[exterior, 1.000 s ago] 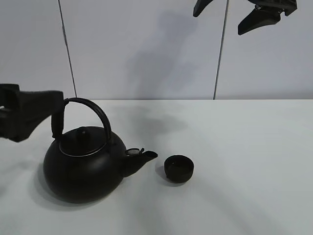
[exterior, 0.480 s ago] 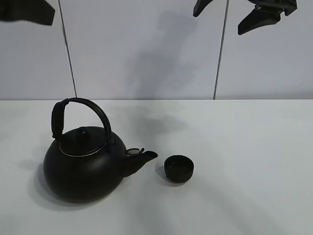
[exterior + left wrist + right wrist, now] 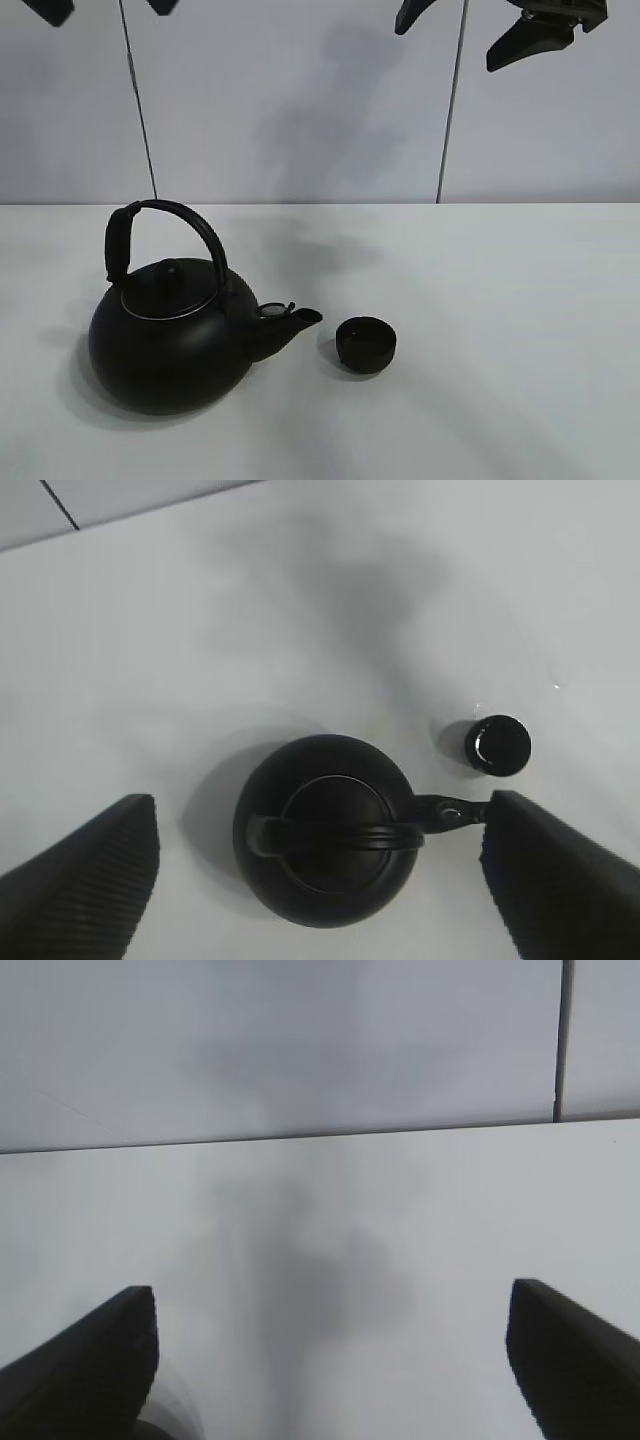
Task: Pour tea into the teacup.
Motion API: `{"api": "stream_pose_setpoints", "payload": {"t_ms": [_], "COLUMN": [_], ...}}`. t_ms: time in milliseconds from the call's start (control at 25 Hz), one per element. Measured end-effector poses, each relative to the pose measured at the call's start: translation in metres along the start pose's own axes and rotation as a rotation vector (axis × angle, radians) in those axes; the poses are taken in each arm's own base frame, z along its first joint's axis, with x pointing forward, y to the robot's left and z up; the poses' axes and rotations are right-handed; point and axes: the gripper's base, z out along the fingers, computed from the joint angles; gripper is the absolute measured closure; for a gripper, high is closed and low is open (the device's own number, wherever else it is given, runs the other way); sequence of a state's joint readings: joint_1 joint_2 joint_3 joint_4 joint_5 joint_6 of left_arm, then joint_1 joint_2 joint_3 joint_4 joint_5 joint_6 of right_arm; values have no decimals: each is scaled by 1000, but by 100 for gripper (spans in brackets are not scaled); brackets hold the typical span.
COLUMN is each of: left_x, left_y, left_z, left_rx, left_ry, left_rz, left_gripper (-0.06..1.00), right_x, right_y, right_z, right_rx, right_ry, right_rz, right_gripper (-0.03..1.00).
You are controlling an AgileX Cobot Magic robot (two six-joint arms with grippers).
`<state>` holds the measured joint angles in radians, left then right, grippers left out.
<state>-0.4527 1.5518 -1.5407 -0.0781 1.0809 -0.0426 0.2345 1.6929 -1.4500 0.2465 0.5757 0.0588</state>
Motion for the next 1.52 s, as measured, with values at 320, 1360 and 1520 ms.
{"api": "stream_pose_setpoints", "payload": {"t_ms": [320,1360,1520], "left_x": [-31,-26,-15], "left_y": [-6,-11,-9], "left_z": [48,71,82], "left_rx": [65,116,108], "left_ry": [146,236,289], "left_rz": [-33,-157,-164], "left_gripper": [31,31,31], "right_x": [14,33,33], "right_y": [4,3,3], "right_z": [-1,14,14], "right_rx": [-36,-39,-39], "right_ry": [151,345,345], "right_rz": [82,209,209], "right_gripper": [31,31,31]}}
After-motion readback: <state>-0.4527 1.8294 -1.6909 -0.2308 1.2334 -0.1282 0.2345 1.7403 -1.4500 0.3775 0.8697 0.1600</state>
